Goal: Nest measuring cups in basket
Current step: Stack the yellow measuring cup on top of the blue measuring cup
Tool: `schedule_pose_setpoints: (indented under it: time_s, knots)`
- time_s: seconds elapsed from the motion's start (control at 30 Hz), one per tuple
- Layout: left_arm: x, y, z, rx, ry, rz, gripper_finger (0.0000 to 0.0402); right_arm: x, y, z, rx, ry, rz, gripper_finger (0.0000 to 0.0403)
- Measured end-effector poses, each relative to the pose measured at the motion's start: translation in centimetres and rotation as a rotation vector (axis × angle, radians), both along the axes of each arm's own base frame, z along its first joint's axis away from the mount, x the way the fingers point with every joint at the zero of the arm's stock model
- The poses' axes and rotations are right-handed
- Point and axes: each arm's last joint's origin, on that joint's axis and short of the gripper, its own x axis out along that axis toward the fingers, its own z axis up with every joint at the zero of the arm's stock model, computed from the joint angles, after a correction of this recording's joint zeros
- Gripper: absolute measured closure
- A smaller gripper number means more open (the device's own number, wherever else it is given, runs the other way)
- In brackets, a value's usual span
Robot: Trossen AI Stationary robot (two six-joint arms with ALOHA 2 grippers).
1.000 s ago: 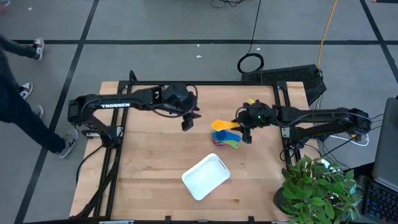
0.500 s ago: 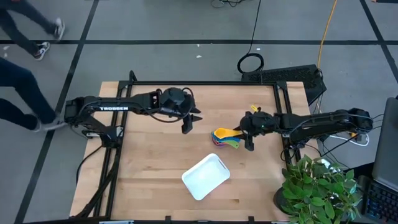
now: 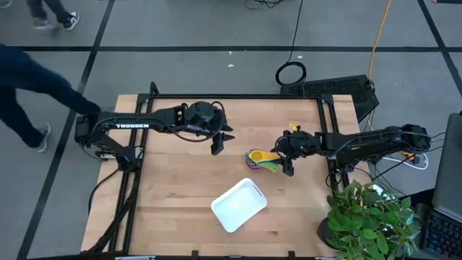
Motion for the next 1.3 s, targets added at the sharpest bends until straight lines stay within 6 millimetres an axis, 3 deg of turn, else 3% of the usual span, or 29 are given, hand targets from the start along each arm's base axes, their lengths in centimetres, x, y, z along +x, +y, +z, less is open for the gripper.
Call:
schedule_pose_setpoints:
  time_s: [0.13,0.27,0.43,0.57,1.03,1.3]
  knots:
    - [0.0,0.0,0.0,0.000,0.005,-0.001,0.0247,0.1,0.0,0.2,0.005,0.005,-0.005,0.0152]
    - [0.0,0.0,0.0,0.005,0.006,-0.004,0.0247,0.5,-0.1,1.7,0.001,0.017,0.002,0.0113]
    - [-0.1,0.0,-0.1,0.007,0.012,-0.007,0.0247,1.1,-0.1,4.5,-0.031,0.107,0.036,0.0081]
    - [-0.1,0.0,-0.1,0.007,0.014,-0.007,0.0247,2.2,-0.2,5.4,-0.024,0.190,0.043,0.0065]
    - [-0.1,-0.7,-0.4,0.011,0.051,-0.036,0.0247,5.7,-0.3,1.5,0.092,0.436,0.063,0.0045]
    - [-0.2,-0.8,-0.6,0.013,0.070,-0.041,0.0247,6.2,-0.4,0.9,0.103,0.440,0.044,0.0045]
